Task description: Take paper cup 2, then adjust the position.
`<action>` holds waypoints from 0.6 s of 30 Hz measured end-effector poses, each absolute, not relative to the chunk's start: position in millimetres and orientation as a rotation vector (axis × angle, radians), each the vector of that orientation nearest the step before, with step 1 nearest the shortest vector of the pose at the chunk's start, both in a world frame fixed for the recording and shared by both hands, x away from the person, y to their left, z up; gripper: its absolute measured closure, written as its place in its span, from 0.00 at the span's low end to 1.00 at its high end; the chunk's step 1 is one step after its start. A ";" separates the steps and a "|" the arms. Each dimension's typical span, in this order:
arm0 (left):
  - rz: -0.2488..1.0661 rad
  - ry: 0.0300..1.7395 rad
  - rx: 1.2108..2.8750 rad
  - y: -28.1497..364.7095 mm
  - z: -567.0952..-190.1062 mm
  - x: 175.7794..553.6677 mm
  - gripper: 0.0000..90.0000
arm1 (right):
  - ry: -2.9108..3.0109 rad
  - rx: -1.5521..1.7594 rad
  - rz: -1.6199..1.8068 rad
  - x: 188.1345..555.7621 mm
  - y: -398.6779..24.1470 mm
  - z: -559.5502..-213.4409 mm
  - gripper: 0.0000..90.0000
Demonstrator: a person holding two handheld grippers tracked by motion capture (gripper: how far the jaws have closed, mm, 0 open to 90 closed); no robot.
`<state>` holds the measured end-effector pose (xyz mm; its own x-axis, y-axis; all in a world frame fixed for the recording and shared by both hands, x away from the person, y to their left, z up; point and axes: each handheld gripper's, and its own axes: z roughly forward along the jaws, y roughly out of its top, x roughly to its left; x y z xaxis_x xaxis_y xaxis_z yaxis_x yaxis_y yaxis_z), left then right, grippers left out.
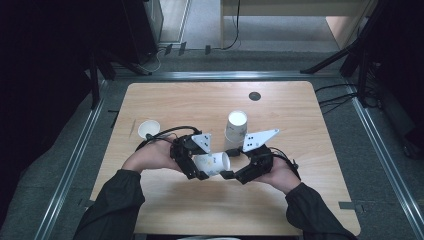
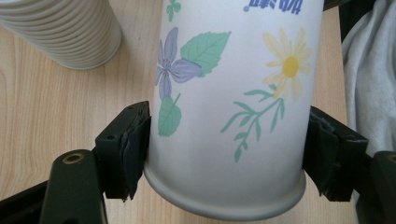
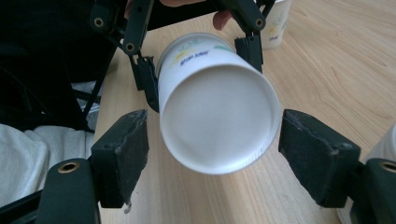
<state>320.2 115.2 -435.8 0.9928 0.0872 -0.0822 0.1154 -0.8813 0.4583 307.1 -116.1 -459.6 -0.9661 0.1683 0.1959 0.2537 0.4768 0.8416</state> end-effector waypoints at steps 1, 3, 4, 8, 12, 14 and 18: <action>-0.081 0.143 2.656 115.2 -435.8 320.2 0.27 | -2.624 -0.373 -1.526 307.3 -115.2 -459.6 0.28; -0.080 0.142 2.667 113.7 -436.8 319.7 0.27 | -2.619 -0.368 -1.525 307.1 -113.9 -459.2 0.28; -0.080 0.142 2.667 113.7 -436.8 319.7 0.27 | -2.619 -0.368 -1.525 307.1 -113.9 -459.2 0.28; -0.084 0.136 2.672 112.0 -437.5 318.9 0.27 | -2.618 -0.359 -1.525 306.0 -110.3 -459.6 0.27; -0.082 0.134 2.670 111.0 -437.7 318.0 0.27 | -2.615 -0.347 -1.521 305.1 -107.8 -459.6 0.27; -0.087 0.139 2.666 110.5 -437.9 318.0 0.27 | -2.615 -0.342 -1.523 304.9 -106.0 -459.7 0.27; -0.082 0.122 2.666 110.5 -437.4 317.4 0.27 | -2.620 -0.333 -1.521 304.6 -103.3 -460.0 0.27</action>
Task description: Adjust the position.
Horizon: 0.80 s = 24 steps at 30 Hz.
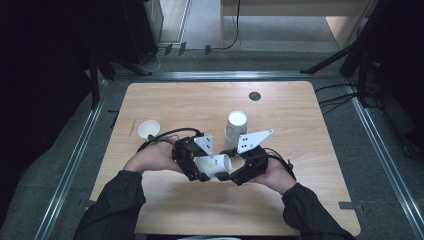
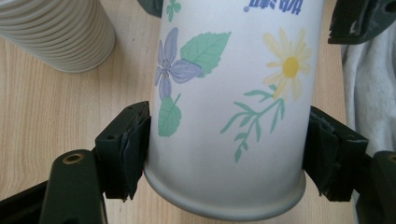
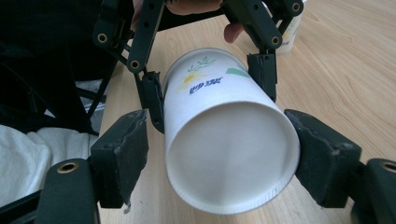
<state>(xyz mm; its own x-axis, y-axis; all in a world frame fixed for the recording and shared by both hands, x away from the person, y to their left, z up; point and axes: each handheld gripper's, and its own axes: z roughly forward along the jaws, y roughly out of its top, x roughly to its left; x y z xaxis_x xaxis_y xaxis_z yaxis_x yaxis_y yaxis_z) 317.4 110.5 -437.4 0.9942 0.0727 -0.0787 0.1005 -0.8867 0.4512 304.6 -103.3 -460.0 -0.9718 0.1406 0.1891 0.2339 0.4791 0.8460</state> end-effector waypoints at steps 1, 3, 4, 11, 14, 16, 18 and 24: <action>-0.082 0.124 2.664 110.5 -437.3 317.1 0.27 | -2.622 -0.326 -1.526 304.8 -102.5 -460.2 0.27; -0.089 0.126 2.654 110.8 -436.5 316.4 0.27 | -2.626 -0.321 -1.518 304.1 -100.5 -460.2 0.28; -0.090 0.125 2.645 110.9 -435.5 315.6 0.27 | -2.626 -0.316 -1.522 304.1 -99.6 -460.6 0.28; -0.097 0.105 2.642 110.9 -435.3 314.6 0.27 | -2.641 -0.311 -1.509 303.2 -97.5 -461.2 0.36; -0.105 0.113 2.632 111.3 -435.6 315.0 0.27 | -2.637 -0.312 -1.503 303.6 -98.3 -460.8 0.37; -0.108 0.115 2.625 112.1 -435.6 314.8 0.27 | -2.638 -0.308 -1.505 303.6 -98.3 -460.1 0.37; -0.095 0.105 2.617 112.8 -435.1 314.9 0.25 | -2.644 -0.309 -1.508 302.9 -98.6 -458.9 0.37; -0.087 0.161 2.555 116.2 -432.9 317.4 0.10 | -2.645 -0.309 -1.524 303.2 -102.0 -456.0 0.37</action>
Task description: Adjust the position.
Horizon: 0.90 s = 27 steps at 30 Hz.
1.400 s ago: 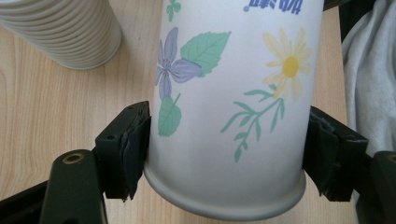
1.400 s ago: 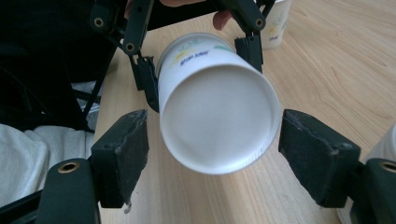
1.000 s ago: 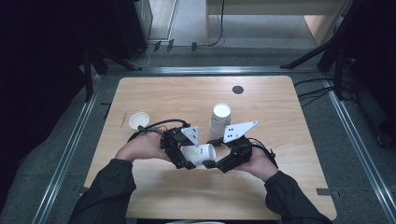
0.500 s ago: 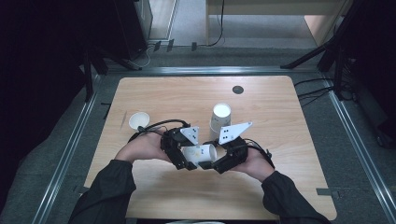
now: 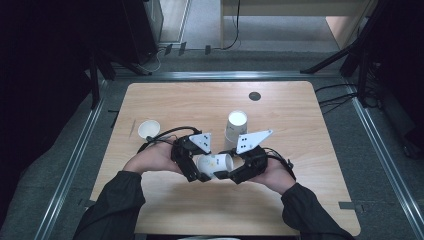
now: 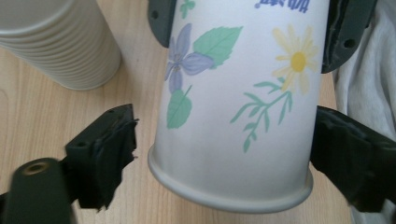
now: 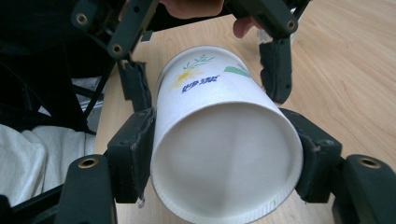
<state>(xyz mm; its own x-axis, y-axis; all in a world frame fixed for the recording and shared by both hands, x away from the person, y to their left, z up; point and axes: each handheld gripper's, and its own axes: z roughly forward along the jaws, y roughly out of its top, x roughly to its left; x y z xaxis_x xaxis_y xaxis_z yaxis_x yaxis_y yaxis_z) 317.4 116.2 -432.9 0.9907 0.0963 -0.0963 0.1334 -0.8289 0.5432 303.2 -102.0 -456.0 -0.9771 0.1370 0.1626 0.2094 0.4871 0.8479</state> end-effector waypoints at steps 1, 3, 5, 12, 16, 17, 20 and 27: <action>-0.090 0.177 2.536 117.5 -432.6 318.6 0.07 | -2.647 -0.310 -1.535 303.6 -103.1 -455.3 0.37; -0.093 0.203 2.523 119.7 -432.2 319.9 0.02 | -2.640 -0.321 -1.557 304.6 -107.3 -452.6 0.37; -0.108 0.223 2.498 122.7 -432.5 320.9 0.02 | -2.635 -0.325 -1.568 305.0 -108.8 -451.7 0.37; -0.094 0.257 2.403 131.3 -432.4 320.2 0.02 | -2.613 -0.339 -1.616 306.0 -118.6 -445.9 0.37; -0.090 0.278 2.363 134.3 -434.3 317.4 0.02 | -2.588 -0.355 -1.647 305.3 -124.5 -442.4 0.37; -0.095 0.285 2.357 135.2 -434.9 316.9 0.02 | -2.587 -0.356 -1.651 305.3 -125.5 -441.8 0.37; -0.042 0.323 2.339 138.1 -436.6 313.2 0.02 | -2.564 -0.364 -1.678 305.4 -129.0 -439.5 0.37; -0.085 0.384 2.262 147.4 -439.9 305.5 0.02 | -2.551 -0.350 -1.677 303.5 -129.9 -438.8 0.37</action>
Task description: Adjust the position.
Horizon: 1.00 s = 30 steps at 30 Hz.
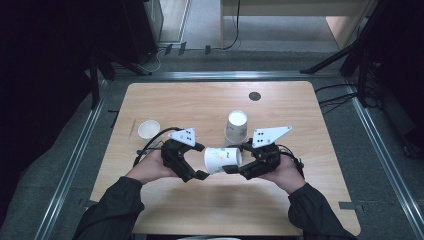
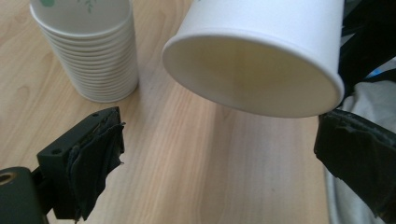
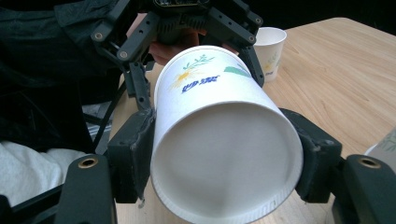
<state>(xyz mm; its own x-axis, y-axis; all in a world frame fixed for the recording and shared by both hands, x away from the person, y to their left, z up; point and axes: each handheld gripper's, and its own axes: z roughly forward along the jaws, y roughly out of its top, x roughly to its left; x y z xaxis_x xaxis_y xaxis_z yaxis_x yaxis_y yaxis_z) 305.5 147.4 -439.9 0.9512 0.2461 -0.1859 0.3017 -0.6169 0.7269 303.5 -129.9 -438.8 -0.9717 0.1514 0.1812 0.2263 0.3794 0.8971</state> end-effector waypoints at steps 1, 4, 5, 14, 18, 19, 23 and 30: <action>-0.082 0.394 2.244 147.8 -440.2 304.1 0.02 | -2.553 -0.351 -1.679 303.2 -129.8 -438.8 0.37; -0.078 0.415 2.217 148.6 -441.2 300.5 0.02 | -2.537 -0.357 -1.686 302.9 -130.5 -438.3 0.37; -0.073 0.421 2.207 149.4 -441.9 299.2 0.02 | -2.523 -0.352 -1.698 302.9 -130.8 -437.8 0.37; -0.135 0.418 2.126 152.3 -446.0 300.1 0.02 | -2.495 -0.337 -1.691 302.4 -129.4 -438.8 0.37; -0.135 0.410 2.107 150.9 -447.9 300.4 0.02 | -2.487 -0.338 -1.690 302.3 -126.5 -440.0 0.37; -0.137 0.406 2.111 150.0 -448.5 300.7 0.02 | -2.487 -0.338 -1.690 302.3 -126.5 -440.0 0.37; -0.146 0.383 2.107 145.6 -449.8 300.1 0.02 | -2.479 -0.334 -1.687 302.5 -124.4 -441.4 0.37; -0.174 0.340 2.098 141.4 -450.3 299.3 0.02 | -2.434 -0.331 -1.706 303.7 -124.6 -441.3 0.37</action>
